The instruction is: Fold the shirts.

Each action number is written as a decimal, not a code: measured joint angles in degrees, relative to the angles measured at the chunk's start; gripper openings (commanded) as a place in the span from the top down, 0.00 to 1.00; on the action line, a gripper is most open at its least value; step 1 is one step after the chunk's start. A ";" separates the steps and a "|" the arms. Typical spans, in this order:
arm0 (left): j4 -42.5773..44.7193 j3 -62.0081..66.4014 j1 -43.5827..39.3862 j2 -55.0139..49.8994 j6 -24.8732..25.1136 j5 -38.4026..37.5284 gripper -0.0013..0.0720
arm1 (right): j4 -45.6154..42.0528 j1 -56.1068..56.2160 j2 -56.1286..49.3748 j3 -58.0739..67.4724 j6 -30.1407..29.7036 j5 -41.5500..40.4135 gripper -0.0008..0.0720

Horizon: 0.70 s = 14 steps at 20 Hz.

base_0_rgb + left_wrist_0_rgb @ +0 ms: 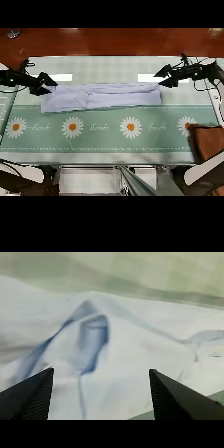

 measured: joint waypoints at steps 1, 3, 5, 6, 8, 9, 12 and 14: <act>3.32 0.59 1.51 1.62 -1.42 -1.33 0.03 | -0.46 -1.60 0.28 0.92 -0.04 2.69 0.14; 8.07 -0.46 4.57 6.67 -3.41 -0.74 0.03 | -4.26 -4.44 1.51 1.25 0.24 6.62 0.14; 10.01 -5.77 6.64 13.77 -4.50 4.09 0.03 | -9.11 -5.97 2.58 -0.98 1.92 8.37 0.14; 9.86 -9.99 7.08 17.99 -4.90 7.67 0.03 | -9.97 -6.03 2.97 -2.71 2.43 8.76 0.14; 6.62 -19.63 6.56 26.56 -4.09 13.99 0.03 | -10.80 -5.25 3.34 -5.77 2.60 8.07 0.14; 3.87 -24.22 5.64 30.29 -2.97 16.39 0.03 | -10.82 -4.44 3.43 -6.73 2.58 7.41 0.14; -2.80 -34.88 0.98 39.10 -0.02 20.26 0.03 | -10.93 -1.05 2.99 -8.37 2.60 5.53 0.14; -5.88 -38.58 -3.82 41.88 1.14 21.68 0.03 | -9.60 1.18 2.21 -8.76 2.84 5.18 0.14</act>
